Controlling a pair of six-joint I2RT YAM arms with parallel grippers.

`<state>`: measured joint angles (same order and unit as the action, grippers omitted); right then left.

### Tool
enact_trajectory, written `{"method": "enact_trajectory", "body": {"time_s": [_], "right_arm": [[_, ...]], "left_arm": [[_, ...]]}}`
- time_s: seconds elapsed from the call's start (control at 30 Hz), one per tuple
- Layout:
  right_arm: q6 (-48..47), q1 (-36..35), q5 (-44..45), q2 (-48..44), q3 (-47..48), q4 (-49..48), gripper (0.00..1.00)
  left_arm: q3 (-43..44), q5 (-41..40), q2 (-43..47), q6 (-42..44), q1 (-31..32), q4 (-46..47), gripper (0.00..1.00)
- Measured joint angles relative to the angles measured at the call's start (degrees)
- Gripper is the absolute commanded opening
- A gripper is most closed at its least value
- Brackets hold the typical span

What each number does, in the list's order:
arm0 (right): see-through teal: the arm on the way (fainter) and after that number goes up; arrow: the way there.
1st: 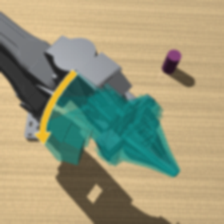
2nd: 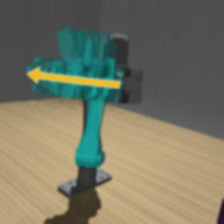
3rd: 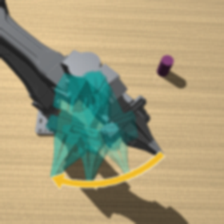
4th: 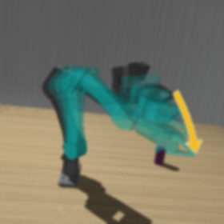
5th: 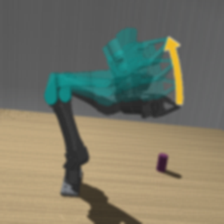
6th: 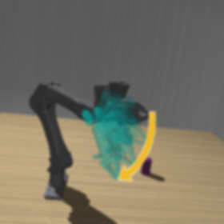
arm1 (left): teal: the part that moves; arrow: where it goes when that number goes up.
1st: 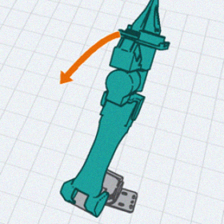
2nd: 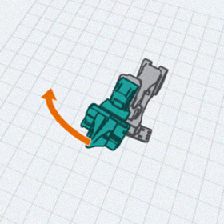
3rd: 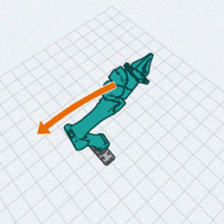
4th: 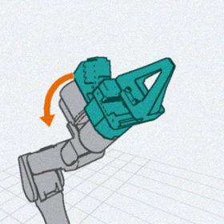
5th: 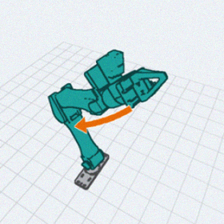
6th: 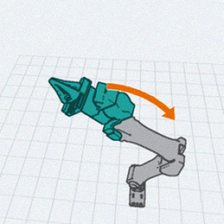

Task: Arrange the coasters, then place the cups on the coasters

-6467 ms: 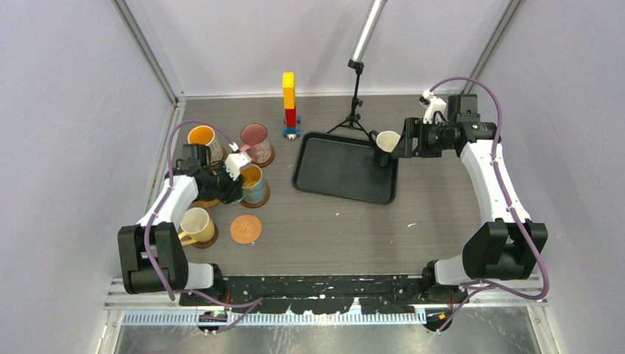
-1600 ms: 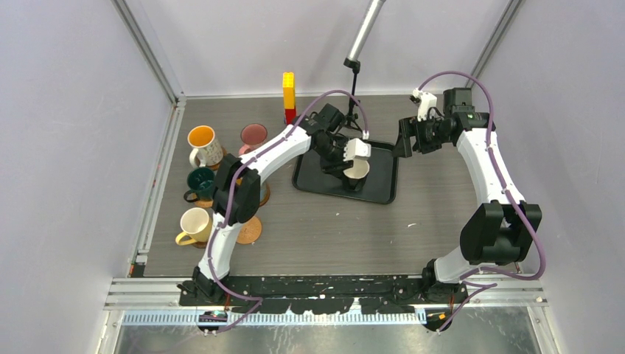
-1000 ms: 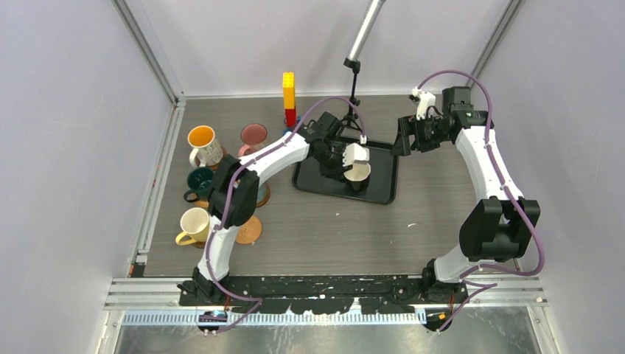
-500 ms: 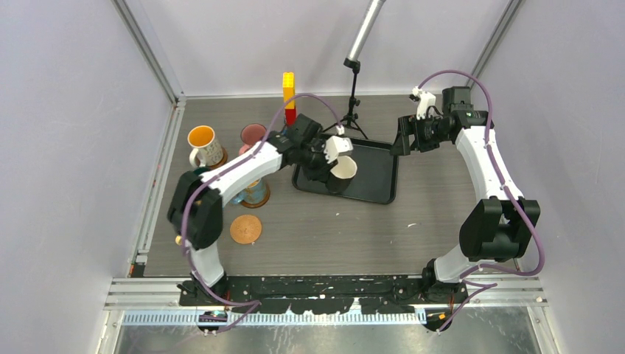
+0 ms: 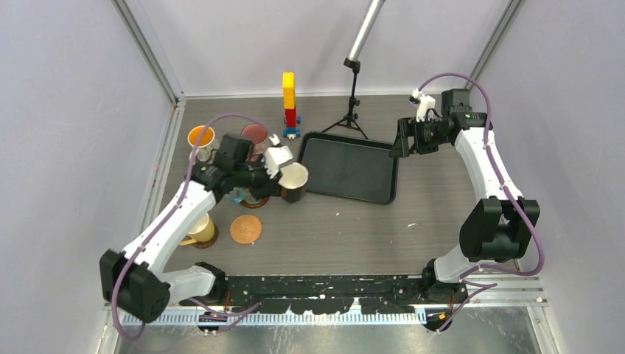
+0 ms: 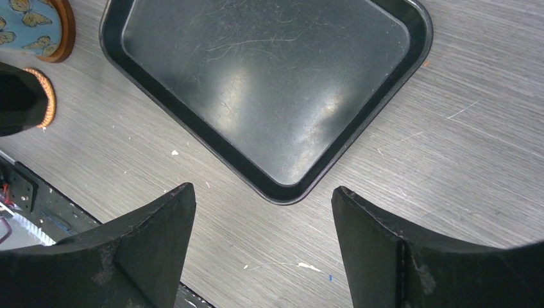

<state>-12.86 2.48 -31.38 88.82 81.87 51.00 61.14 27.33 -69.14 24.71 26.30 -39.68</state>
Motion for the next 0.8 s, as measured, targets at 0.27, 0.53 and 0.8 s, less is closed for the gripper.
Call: {"method": "enact_trajectory", "body": {"time_s": [0.27,0.53,0.8], "right_arm": [[1.49,-0.61,0.17,-0.09,-0.9,-0.02,0.82],[2.34,-2.4,0.74,-0.09,-0.9,-0.04,0.82],[2.27,-2.43,0.94,-0.09,-0.9,0.0,0.82]], "left_arm": [[-5.09,2.86,9.62,11.26,-14.01,-15.37,0.0],[-7.45,4.04,11.34,21.62,-23.52,-24.35,0.0],[-11.93,3.19,13.53,23.28,-25.64,-24.0,0.0]]}}
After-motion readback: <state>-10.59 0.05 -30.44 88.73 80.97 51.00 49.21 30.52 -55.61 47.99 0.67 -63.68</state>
